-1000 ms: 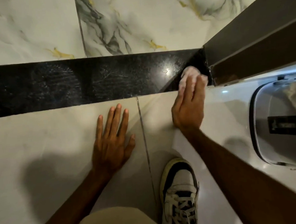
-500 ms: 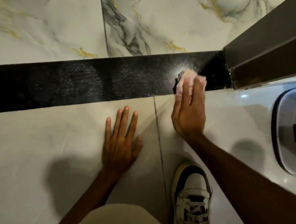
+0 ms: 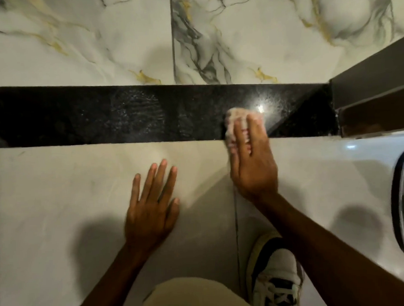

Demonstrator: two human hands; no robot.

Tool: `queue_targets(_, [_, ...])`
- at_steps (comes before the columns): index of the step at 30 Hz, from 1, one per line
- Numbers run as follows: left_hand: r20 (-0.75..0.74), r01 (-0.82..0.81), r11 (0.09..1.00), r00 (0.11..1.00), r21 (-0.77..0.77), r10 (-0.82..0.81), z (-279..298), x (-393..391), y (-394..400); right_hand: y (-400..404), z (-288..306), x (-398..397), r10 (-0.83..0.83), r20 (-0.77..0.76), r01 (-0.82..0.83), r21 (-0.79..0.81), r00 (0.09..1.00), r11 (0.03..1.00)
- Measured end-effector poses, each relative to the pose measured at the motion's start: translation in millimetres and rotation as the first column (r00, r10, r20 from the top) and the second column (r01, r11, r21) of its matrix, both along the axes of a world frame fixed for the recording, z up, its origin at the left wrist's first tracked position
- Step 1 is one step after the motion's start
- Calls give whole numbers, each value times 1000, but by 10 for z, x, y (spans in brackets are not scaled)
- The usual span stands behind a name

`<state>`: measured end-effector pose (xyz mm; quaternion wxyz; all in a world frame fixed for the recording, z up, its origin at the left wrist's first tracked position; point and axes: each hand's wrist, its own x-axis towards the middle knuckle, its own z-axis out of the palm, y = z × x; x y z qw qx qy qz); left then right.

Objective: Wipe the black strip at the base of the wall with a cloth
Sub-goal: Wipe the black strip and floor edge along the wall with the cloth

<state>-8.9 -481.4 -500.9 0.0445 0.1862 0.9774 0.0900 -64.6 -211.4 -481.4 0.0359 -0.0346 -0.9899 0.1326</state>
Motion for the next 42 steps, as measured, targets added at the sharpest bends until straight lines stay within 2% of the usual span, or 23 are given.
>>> queue_targets(2, [-6,-75,997,997,3,75,-30,12,-61,-148,-14,-295,-168,-55,168,-7,984,986])
queue_targets(4, [-9,-125,992,992,9,125,-57,13,-34,-404,-49,-730,-198,-78,193,-66,977,979])
queue_targets(6, [-16,-178,984,984,13,178,-59,10,-16,-694,-42,-1075,9,-42,-12,-58,999,998])
queue_targets(9, [-5,-235,972,972,22,236,2,7,-15,-928,29,-900,354,8,-354,-25,935,935])
queue_targets(12, [18,-231,973,973,22,231,76,-13,9,-646,64,-200,502,15,-502,-32,864,864])
queue_targets(14, [19,-233,972,972,28,233,72,-7,19,-333,52,-25,542,18,-541,-24,840,841])
queue_targets(16, [17,-230,972,973,46,230,27,8,-1,-196,0,-237,465,24,-465,7,885,885])
queue_targets(18, [5,-219,974,976,50,219,-27,7,-36,-357,-32,-649,250,-6,-250,28,968,968])
queue_targets(20, [-7,-213,976,977,40,214,-72,5,-67,-735,-60,-1040,67,-13,-67,7,998,998])
queue_targets(21, [-15,-206,978,978,37,206,-87,-3,-78,-953,-71,-1156,72,-1,-72,-11,997,997])
queue_targets(25, [11,-125,992,992,8,125,-66,-35,-229,-1280,-31,-816,437,30,-436,-13,899,900])
queue_targets(27, [12,-149,989,989,-9,149,-19,24,-461,-1084,-4,-374,461,17,-461,-31,887,887])
queue_targets(30, [-15,-243,970,970,-24,243,12,172,-805,-791,4,-98,266,-20,-267,-36,964,963])
queue_targets(33, [-32,-270,963,962,-2,270,-32,227,-918,-1009,3,-521,6,-18,-6,3,1000,1000])
queue_targets(35, [-48,-288,958,956,19,288,-56,214,-908,-1369,-29,-941,-58,-19,57,-31,998,998])
queue_targets(37, [-67,-328,944,942,33,329,-68,205,-894,-1764,-49,-1169,68,8,-67,-53,998,996])
queue_targets(40, [-51,-367,930,929,24,368,-43,199,-919,-2053,8,-887,377,14,-376,-39,926,926])
queue_targets(42, [-26,-359,933,933,32,360,8,196,-906,-1841,45,-542,400,36,-399,-17,916,917])
